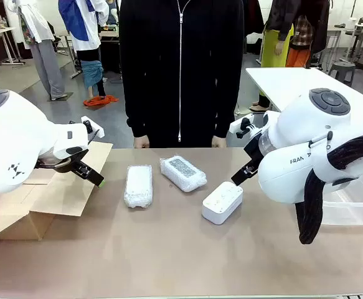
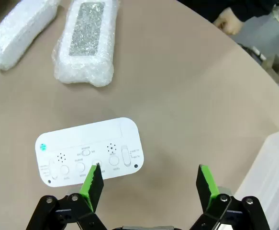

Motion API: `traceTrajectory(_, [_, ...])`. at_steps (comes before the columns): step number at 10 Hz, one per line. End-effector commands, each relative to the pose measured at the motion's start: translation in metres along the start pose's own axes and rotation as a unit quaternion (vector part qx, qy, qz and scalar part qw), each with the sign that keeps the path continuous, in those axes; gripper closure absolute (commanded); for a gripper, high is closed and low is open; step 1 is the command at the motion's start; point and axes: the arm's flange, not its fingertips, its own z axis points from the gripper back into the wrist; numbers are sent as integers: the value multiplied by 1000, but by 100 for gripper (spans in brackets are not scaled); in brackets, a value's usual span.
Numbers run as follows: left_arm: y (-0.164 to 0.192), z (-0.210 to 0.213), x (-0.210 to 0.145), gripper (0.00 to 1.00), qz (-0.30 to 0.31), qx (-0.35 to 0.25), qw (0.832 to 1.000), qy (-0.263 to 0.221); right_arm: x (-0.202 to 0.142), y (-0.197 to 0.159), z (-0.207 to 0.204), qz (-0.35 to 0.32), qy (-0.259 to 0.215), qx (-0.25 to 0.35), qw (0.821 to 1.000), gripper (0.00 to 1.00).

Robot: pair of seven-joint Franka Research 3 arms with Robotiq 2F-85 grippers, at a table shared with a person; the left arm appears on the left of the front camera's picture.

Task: Separate and place wrapped and unwrapped clocks.
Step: Pick up the Digital clock indicated by the person.

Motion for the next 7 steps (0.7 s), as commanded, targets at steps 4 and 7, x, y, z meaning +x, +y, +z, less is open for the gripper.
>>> traceTrajectory(4, [0,0,0,0,0,0,1000,0,0,0,0,0,0,0,1000,0])
traceTrajectory(7, [0,0,0,0,0,0,1000,0,0,0,0,0,0,0,1000,0])
